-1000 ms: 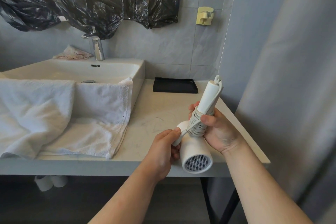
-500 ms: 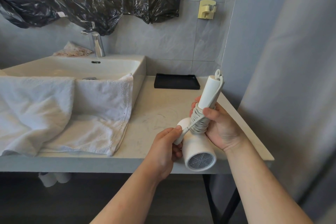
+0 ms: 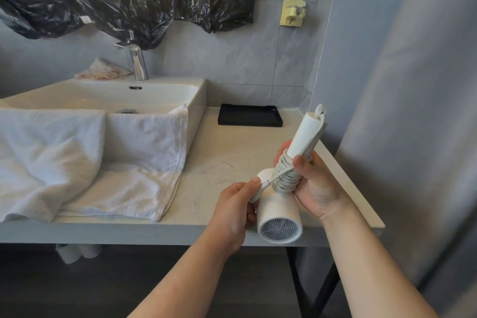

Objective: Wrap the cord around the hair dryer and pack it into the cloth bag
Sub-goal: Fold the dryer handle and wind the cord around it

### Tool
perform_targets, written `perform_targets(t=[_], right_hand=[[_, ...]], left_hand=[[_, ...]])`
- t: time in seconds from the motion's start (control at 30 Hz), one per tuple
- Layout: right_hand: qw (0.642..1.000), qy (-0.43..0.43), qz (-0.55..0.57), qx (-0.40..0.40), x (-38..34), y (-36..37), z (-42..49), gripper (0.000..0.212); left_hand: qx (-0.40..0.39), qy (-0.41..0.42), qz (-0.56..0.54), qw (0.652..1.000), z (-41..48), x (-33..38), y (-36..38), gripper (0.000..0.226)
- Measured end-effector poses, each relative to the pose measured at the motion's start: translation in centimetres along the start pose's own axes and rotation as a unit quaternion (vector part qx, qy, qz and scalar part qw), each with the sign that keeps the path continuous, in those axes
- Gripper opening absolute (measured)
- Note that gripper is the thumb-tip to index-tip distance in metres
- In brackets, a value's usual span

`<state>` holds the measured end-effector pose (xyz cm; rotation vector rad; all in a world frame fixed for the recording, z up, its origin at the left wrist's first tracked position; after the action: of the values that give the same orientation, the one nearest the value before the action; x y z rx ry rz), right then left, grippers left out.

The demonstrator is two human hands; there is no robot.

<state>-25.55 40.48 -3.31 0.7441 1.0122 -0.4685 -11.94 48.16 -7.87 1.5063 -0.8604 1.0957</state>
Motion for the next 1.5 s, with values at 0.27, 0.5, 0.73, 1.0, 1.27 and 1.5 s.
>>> perform_targets(t=[0.27,0.5,0.73,1.0,1.27,1.5], right_hand=[[0.977,-0.028,0.126,0.169,-0.7,0.3,-2.1,0.022],[0.969,-0.076,0.202,0.117,-2.6,3.3,-4.2,0.052],[0.985,-0.071,0.125,0.092,-3.6,6.2,-6.0,0.034],[0.971,-0.045,0.193,0.132,-2.6,8.8,-7.3,0.029],[0.977,-0.034,0.137,0.158,-1.8,10.0,-7.5,0.013],[0.974,-0.036,0.117,0.190,-1.9,10.3,-7.4,0.009]], left_hand=[[0.034,-0.018,0.000,0.999,-3.5,1.0,1.4,0.067],[-0.082,-0.111,-0.143,0.980,-7.8,2.8,2.7,0.055],[-0.035,-0.070,-0.285,0.955,-9.6,4.7,1.9,0.079],[-0.058,-0.002,-0.294,0.954,-11.2,5.0,1.9,0.053],[-0.028,0.036,-0.287,0.957,-11.6,3.9,0.7,0.054],[0.018,0.086,-0.244,0.966,-11.2,3.3,0.0,0.061]])
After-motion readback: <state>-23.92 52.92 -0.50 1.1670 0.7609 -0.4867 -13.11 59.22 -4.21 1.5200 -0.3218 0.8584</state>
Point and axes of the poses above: each hand's wrist, its own z-axis towards the middle knuckle, its own y-axis out of the palm, x = y × z, the point moved 2 cm from there along z, towards the middle knuckle, and after that the axes turned 3 degrees about -z, right-handed, at the moved point
